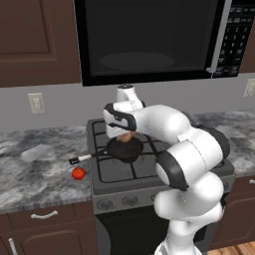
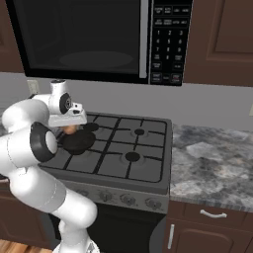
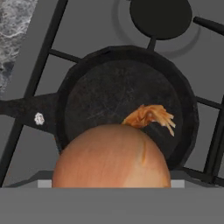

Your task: Place the pan on the front left burner on the stove. Then place the tomato and the onion in the pan and turn on the front left burner.

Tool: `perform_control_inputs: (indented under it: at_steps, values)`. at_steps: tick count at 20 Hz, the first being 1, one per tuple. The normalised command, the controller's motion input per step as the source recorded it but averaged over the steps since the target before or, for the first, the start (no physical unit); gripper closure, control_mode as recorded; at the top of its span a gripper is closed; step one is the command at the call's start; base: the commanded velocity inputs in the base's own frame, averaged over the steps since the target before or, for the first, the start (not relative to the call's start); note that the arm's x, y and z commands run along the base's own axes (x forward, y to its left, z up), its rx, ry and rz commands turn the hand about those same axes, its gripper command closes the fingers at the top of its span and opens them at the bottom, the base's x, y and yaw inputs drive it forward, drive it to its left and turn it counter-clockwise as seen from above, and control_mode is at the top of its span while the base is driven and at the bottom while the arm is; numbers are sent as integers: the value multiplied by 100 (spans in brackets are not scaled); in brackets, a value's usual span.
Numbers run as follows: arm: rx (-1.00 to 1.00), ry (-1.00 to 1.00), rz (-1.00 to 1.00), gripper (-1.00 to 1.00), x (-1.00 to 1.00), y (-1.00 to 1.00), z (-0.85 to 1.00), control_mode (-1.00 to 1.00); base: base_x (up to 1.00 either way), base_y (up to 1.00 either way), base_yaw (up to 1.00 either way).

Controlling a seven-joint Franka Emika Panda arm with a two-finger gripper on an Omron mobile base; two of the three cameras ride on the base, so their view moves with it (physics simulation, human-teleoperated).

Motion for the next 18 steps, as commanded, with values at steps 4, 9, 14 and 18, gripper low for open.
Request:
perform_control_inputs:
  at_steps: [4, 9, 14, 18]
  values:
    - [0, 0, 0, 100, 0, -27, -10, -100, 0, 0, 0]
    - [0, 0, 0, 100, 1, -13, -28, -100, 0, 0, 0]
    - [0, 0, 0, 100, 8, -7, -26, -100, 0, 0, 0]
    - [0, 0, 0, 100, 19, -6, -18, -100, 0, 0, 0]
